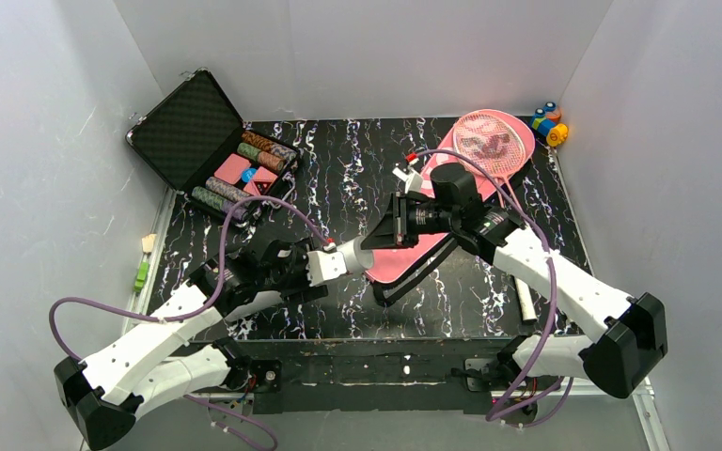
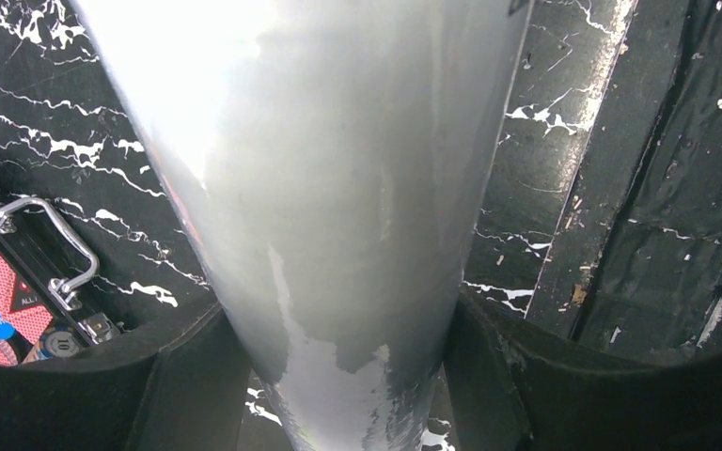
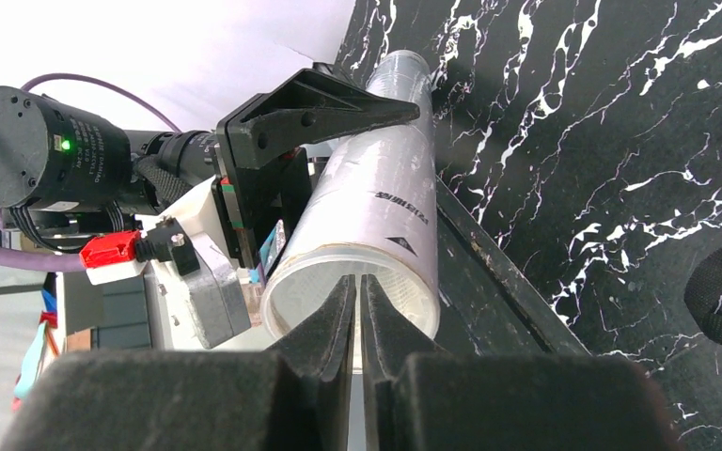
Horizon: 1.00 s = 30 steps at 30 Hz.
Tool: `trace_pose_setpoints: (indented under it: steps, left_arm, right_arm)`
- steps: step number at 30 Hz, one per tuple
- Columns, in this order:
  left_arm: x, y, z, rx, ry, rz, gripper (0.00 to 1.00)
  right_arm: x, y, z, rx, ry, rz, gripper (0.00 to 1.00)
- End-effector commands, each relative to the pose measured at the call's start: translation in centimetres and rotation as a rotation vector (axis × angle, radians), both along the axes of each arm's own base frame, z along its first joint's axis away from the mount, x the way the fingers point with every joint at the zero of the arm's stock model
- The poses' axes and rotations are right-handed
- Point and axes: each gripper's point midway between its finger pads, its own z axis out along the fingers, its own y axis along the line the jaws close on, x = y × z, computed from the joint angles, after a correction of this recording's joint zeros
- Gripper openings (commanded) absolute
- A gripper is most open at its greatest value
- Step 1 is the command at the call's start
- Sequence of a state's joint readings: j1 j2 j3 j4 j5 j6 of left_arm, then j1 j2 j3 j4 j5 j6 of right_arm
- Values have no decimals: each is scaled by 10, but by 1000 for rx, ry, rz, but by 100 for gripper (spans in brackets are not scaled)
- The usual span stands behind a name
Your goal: Pack up the badminton gear
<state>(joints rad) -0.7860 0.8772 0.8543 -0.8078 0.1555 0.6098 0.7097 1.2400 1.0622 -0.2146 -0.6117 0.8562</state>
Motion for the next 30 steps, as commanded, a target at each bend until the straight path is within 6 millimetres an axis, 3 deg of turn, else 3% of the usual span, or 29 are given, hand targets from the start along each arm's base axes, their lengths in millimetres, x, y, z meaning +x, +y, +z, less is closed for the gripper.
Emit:
trace_pose_setpoints:
  steps: [1, 12, 25, 30]
  left_arm:
    - [9, -16, 36, -101, -85, -23, 47]
    - [9, -16, 36, -104, -81, -23, 47]
    - [9, -17, 38, -110, -82, -24, 47]
    - [10, -17, 40, -112, -85, -21, 47]
  right_arm:
    - [-7, 14, 15, 18, -54, 42, 11]
    - [-12, 23, 25, -20, -94, 58, 11]
    - [-20, 34, 5, -47, -39, 100, 8]
    - [-17, 30, 0, -74, -44, 74, 8]
